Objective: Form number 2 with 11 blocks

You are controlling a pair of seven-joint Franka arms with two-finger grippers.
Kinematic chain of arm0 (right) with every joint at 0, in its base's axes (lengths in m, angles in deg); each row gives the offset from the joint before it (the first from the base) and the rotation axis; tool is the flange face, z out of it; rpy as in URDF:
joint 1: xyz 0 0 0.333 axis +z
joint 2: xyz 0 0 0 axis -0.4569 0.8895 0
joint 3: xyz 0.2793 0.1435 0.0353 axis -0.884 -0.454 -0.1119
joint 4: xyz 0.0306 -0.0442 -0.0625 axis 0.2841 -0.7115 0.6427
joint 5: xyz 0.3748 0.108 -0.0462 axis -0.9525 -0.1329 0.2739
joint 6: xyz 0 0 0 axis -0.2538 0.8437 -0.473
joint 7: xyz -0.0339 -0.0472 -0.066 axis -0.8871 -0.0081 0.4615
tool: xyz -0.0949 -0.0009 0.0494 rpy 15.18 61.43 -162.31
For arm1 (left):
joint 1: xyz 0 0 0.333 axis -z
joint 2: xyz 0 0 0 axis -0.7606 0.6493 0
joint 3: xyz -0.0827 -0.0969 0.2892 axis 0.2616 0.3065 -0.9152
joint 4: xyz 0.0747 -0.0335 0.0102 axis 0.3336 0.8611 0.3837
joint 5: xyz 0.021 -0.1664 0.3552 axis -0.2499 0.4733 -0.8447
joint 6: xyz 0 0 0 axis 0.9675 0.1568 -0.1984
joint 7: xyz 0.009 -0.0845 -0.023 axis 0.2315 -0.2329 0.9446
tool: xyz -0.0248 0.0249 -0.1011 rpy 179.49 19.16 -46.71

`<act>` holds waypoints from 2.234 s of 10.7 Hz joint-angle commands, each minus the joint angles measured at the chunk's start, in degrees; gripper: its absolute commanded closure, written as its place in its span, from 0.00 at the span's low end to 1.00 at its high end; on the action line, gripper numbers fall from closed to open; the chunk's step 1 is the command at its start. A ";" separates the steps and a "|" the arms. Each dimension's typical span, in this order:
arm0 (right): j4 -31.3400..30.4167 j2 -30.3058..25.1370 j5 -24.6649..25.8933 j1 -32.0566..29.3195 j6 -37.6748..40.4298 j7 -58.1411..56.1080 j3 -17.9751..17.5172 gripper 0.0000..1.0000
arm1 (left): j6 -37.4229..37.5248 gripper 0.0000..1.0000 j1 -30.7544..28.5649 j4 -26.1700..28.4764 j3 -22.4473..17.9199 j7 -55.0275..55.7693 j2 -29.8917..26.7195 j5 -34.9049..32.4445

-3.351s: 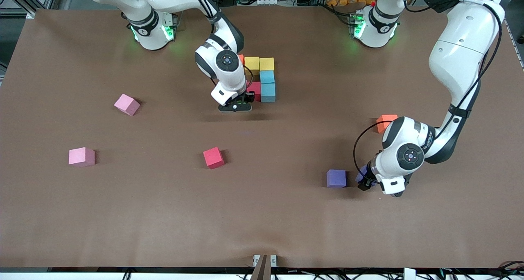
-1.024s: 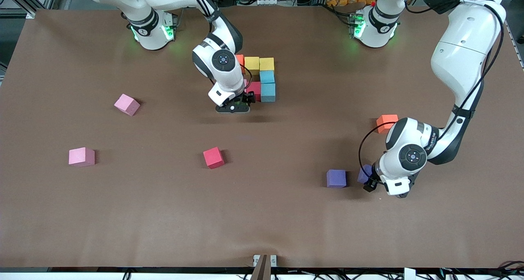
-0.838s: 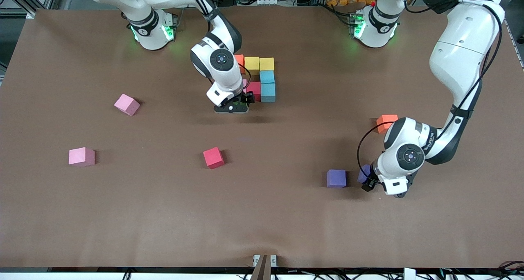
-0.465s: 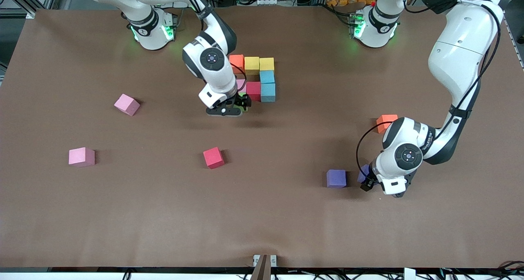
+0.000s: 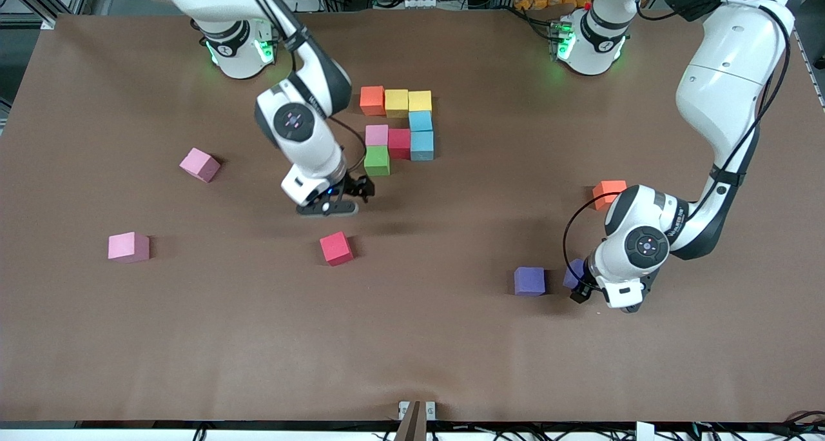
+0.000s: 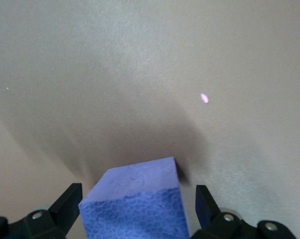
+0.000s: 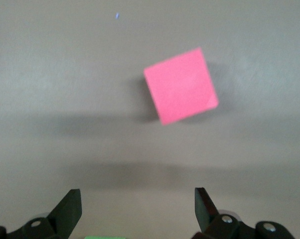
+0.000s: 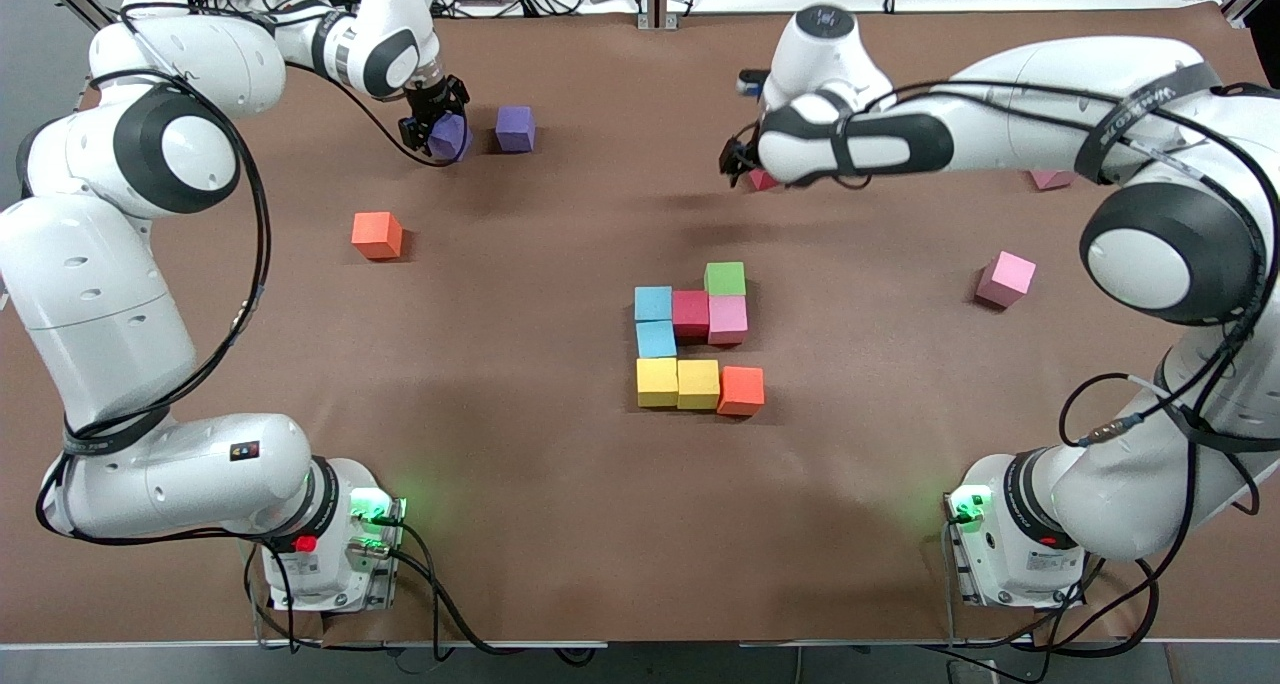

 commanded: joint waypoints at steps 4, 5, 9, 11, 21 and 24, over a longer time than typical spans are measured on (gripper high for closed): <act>14.70 12.28 -0.28 -6.00 2.57 -9.90 -0.18 0.00 | 3.44 0.00 0.17 0.38 0.46 0.60 -6.76 -1.02; 15.94 13.43 -0.37 -6.00 2.57 -10.18 -0.10 0.00 | 3.53 0.00 0.09 0.47 0.46 0.51 -7.82 -0.76; 16.22 14.41 -0.45 -6.09 2.48 -10.97 -0.09 0.00 | 6.87 0.00 -0.18 0.65 2.30 -0.89 -12.30 -0.67; 16.22 14.85 -0.45 -6.00 2.48 -11.41 -0.09 0.00 | 9.42 0.00 -0.53 0.38 3.62 -1.85 -14.14 -0.41; 16.13 17.22 0.25 -4.86 2.13 -16.33 -0.01 0.00 | 15.75 0.00 -1.14 0.38 5.12 -7.74 -19.08 6.98; 16.22 18.19 0.86 -4.60 2.04 -18.35 -0.01 0.09 | 15.66 0.00 -1.59 0.38 5.03 -10.30 -18.03 6.98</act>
